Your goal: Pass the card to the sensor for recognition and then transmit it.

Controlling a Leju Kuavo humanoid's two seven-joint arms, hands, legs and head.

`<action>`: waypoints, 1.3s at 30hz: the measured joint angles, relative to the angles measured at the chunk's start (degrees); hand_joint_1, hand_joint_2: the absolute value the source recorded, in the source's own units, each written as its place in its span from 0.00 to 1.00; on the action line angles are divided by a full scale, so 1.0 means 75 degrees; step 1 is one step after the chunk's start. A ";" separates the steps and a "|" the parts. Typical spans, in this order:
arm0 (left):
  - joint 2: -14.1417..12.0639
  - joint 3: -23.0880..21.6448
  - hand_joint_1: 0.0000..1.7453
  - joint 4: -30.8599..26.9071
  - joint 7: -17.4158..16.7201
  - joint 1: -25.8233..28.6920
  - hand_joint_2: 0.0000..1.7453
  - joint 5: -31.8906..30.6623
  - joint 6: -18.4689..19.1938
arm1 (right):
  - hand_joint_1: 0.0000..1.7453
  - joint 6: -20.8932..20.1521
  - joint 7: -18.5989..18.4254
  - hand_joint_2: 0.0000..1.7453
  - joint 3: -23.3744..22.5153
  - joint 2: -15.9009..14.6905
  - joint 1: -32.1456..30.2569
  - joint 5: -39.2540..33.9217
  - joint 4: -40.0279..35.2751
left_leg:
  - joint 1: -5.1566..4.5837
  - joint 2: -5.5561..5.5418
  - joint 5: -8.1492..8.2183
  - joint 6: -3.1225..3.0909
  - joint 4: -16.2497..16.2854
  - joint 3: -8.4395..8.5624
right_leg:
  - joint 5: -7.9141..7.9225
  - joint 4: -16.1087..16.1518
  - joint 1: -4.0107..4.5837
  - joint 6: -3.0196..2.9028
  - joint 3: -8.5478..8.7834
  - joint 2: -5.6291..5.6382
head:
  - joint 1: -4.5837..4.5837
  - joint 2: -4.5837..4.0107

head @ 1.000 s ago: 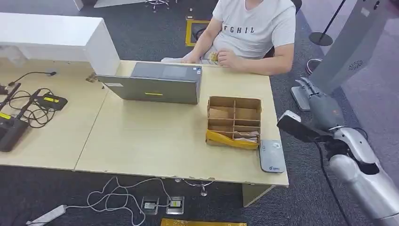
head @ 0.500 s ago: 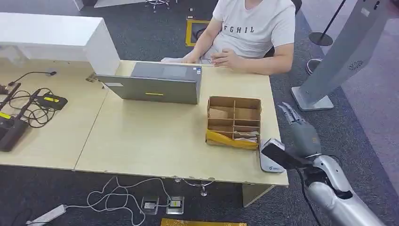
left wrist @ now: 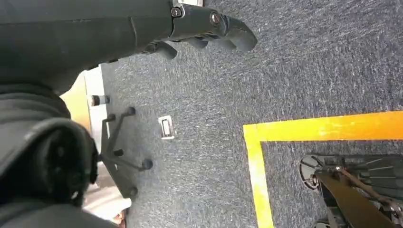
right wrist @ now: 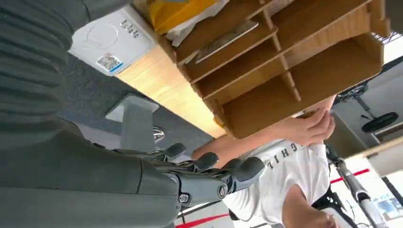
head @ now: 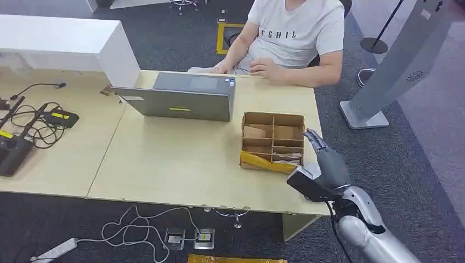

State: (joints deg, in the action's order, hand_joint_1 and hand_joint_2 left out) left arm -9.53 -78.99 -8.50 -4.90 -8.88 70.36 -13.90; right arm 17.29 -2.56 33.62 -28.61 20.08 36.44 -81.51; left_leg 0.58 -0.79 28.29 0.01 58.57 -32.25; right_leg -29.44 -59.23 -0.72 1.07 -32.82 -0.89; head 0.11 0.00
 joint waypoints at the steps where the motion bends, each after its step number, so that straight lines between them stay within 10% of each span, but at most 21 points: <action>1: 0.0003 0.0000 0.00 0.0000 0.0000 0.0000 0.00 0.0000 -0.0009 | 0.00 0.0003 0.0062 1.00 0.0024 0.0056 0.0026 -0.0003 0.0044 | 0.0000 0.0000 0.0000 0.0000 0.0000 0.0000 | 0.0000 0.0000 0.0000 0.0000 0.0000 0.0001 | 0.0006 0.0000; 25: 0.0041 -0.0009 0.00 0.0000 -0.0067 -0.0013 0.00 -0.0105 0.0000 | 0.00 0.1253 0.0184 1.00 0.0309 0.0909 0.0563 0.3628 0.1472 | 0.0000 0.0000 0.0000 0.0000 0.0000 0.0000 | 0.0000 0.0001 -0.0001 0.0000 -0.0001 0.0001 | 0.0003 0.0000; 39: 0.0058 -0.0198 0.00 0.0000 -0.0052 -0.0013 0.00 -0.0245 0.0020 | 0.00 -0.0120 -0.0245 1.00 0.0201 0.1032 0.0473 0.3710 0.1136 | 0.0000 0.0004 0.0000 0.0000 0.0001 0.0007 | 0.0000 0.0002 -0.0001 0.0000 -0.0002 0.0007 | 0.0003 0.0000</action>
State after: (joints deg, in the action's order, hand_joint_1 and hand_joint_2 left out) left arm -9.09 -80.48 -8.50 -5.29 -8.98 68.52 -13.75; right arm 16.39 -4.39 35.12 -20.87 23.63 64.26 -72.98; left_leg 0.58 -0.77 28.29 0.01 58.57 -32.20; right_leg -29.44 -59.21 -0.73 1.07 -32.83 -0.84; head 0.13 0.00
